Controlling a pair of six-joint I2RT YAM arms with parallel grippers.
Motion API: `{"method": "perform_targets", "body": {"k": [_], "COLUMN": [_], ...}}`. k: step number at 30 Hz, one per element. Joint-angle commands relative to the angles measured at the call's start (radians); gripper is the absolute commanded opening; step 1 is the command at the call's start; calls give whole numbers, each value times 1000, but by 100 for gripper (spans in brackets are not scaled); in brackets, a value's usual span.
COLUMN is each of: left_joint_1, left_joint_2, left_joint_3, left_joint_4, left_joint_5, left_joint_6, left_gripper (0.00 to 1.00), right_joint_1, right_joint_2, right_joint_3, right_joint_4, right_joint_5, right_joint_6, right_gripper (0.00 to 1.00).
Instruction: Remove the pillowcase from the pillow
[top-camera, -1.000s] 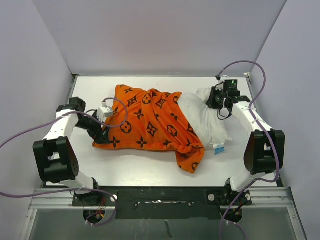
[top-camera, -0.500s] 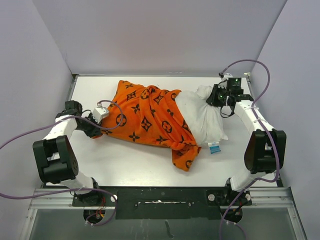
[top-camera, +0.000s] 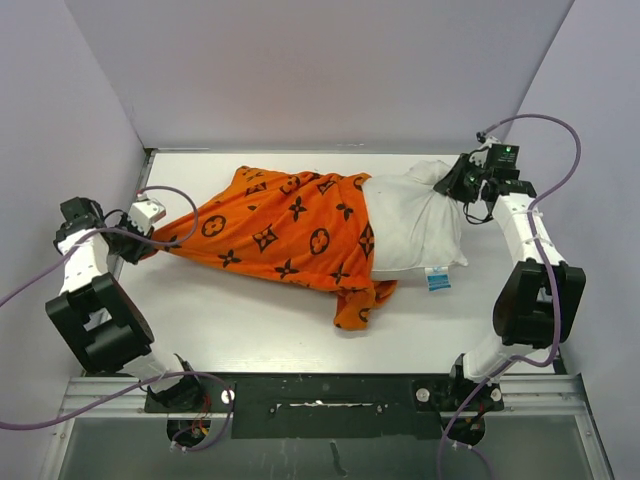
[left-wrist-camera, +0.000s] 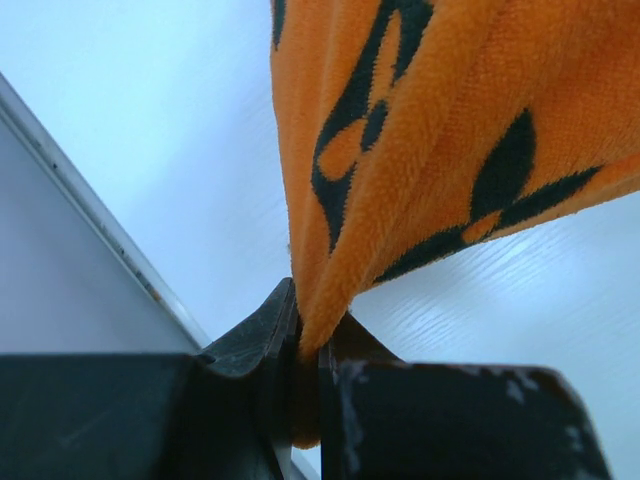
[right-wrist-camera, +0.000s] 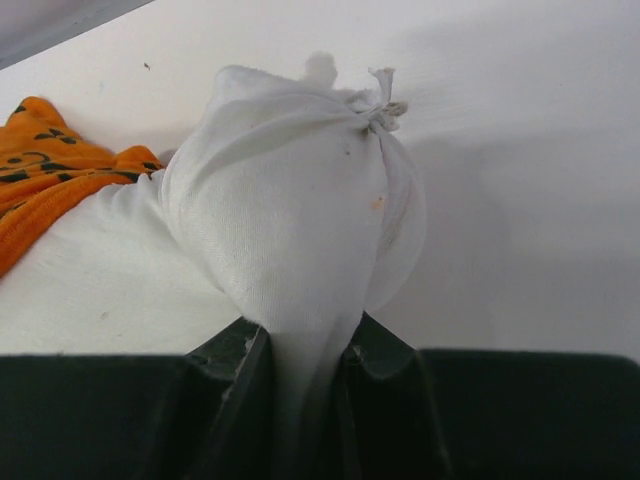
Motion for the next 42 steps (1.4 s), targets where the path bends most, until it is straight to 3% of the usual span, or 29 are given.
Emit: {"method": "perform_targets", "body": {"k": [1,11,14,15,17,18,19,22,25,31,35,42], "left_joint_1": [110,181,175,162,108,71,22,-146,-251,-286,-293,-320], "left_joint_2": [17,85,71,59,32,16,0,-34,-14,237,420,499], "left_joint_3": [46,42,61,75,111,128,147,225,317,538,701,640], "left_joint_4": [132,318,153,46,-180,-261,-316,-400,-348,-200,-300,-273], "left_joint_5": [-151,-324,-231,-169,-65,-13,18,89,124,43,45,84], "left_joint_6": [104,117,140,160,191,187,161,40,-80,-163,-99,138], "left_gripper": [0,0,0,16,76,95,97,98,98,98,98,98], "right_joint_1": [-78,-157,-149,-134,-72,-37,1,90,146,157,157,156], "right_joint_2": [15,19,10,7,10,11,14,13,-33,-12,-33,-5], "right_joint_3": [107,116,115,102,73,57,41,-5,-111,-24,-56,-63], "right_joint_4": [91,117,159,197,290,340,387,518,682,497,512,518], "right_joint_5": [146,140,83,32,-88,-163,-217,-358,-417,-521,-536,-626], "right_joint_6": [-18,15,32,36,29,20,3,-67,-204,-407,-449,-506], "right_gripper": [0,0,0,0,0,0,0,0,0,0,0,0]}}
